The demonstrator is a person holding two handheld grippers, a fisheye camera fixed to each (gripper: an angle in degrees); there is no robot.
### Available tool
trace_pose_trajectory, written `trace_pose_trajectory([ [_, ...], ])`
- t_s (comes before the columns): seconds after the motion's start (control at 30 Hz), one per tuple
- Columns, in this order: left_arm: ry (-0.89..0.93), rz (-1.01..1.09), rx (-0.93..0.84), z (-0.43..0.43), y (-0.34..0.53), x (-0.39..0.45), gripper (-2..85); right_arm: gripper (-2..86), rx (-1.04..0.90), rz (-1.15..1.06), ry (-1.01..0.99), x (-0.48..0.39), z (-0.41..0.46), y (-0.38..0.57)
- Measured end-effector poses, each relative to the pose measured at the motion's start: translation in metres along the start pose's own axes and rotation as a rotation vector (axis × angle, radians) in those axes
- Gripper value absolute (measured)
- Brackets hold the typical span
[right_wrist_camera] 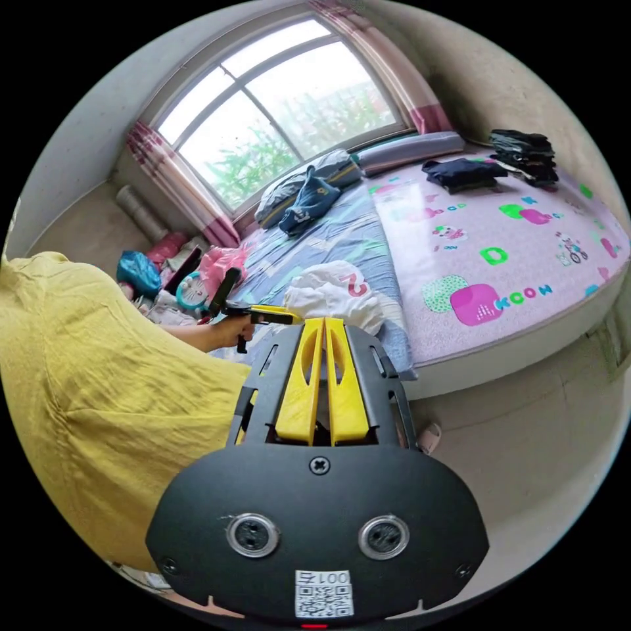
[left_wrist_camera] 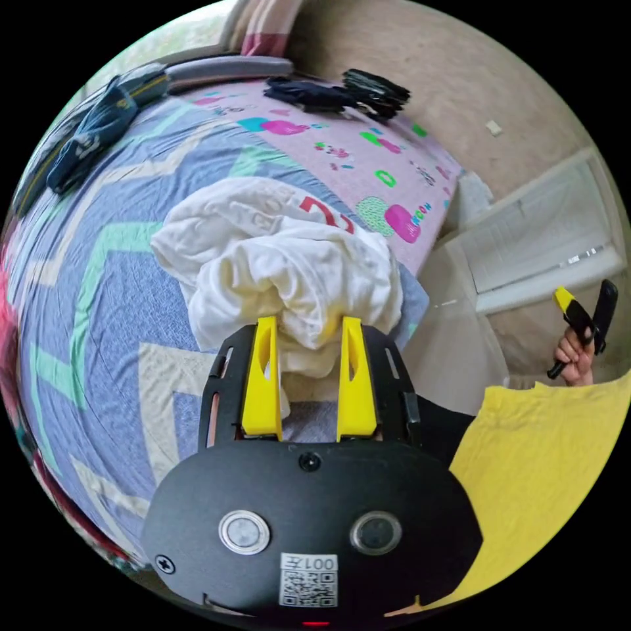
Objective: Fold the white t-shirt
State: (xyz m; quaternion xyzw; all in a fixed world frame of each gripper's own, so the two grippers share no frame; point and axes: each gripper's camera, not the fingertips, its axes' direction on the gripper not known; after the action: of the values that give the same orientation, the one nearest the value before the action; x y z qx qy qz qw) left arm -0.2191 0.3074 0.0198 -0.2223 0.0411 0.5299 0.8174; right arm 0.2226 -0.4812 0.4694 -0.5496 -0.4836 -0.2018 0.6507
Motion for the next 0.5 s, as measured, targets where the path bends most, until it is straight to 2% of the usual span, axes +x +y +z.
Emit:
trace_pose_trajectory([
  [0.1,0.035,-0.136,-0.035,0.003,-0.028,-0.001,1.6,0.4,-0.086,-0.066,-0.089,0.056,0.012,-0.032],
  [0.2,0.192,-0.135,0.095,-0.045,-0.066,0.019,0.3,0.4,-0.146,-0.185,-0.101,0.102,0.019,-0.057],
  [0.3,0.294,-0.176,0.298,-0.118,-0.095,0.030,0.2,0.4,-0.176,-0.206,-0.135,0.154,0.040,-0.079],
  [0.37,0.379,-0.305,0.506,-0.176,-0.093,0.017,0.2,0.5,-0.182,-0.208,-0.166,0.176,0.057,-0.092],
  [0.5,0.397,-0.626,0.677,-0.214,-0.049,-0.034,0.4,0.5,-0.160,-0.291,-0.217,0.186,0.108,-0.117],
])
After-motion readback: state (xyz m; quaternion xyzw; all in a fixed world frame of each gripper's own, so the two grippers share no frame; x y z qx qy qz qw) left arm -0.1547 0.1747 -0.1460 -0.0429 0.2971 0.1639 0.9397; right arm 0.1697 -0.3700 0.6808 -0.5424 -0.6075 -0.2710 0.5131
